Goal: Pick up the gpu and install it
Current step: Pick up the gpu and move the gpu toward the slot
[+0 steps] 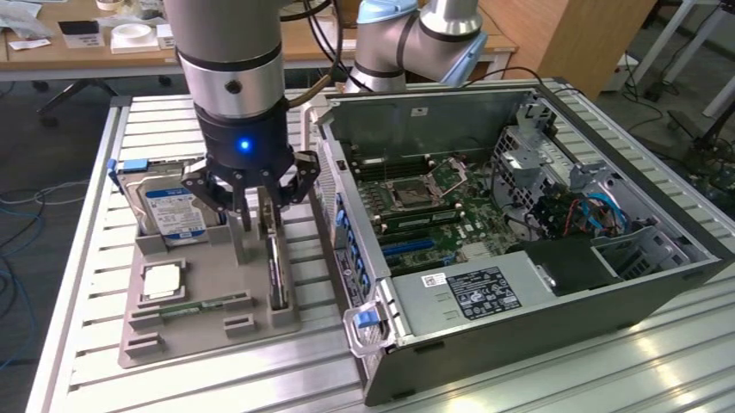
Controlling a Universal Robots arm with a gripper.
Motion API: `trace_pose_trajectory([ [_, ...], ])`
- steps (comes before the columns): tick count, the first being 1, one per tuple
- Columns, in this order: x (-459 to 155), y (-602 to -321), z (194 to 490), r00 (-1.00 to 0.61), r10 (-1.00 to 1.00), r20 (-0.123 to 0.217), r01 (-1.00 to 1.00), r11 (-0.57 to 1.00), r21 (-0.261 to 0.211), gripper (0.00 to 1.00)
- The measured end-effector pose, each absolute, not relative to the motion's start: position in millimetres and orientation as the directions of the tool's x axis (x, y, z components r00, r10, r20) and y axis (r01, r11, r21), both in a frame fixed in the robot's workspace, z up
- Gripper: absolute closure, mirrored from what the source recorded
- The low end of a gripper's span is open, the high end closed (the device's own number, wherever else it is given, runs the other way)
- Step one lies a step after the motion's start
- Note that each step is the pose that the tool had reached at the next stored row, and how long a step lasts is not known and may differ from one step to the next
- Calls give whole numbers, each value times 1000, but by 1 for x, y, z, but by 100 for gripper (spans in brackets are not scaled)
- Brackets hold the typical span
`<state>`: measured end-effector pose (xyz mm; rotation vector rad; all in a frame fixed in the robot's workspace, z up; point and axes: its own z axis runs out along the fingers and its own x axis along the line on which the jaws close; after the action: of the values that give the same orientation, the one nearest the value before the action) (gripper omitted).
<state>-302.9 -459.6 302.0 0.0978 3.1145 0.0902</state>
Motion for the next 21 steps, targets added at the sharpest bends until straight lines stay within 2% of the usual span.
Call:
trace_pose_trajectory([
  [21, -300, -460, 294, -998, 63, -22, 62, 996, 58, 58],
])
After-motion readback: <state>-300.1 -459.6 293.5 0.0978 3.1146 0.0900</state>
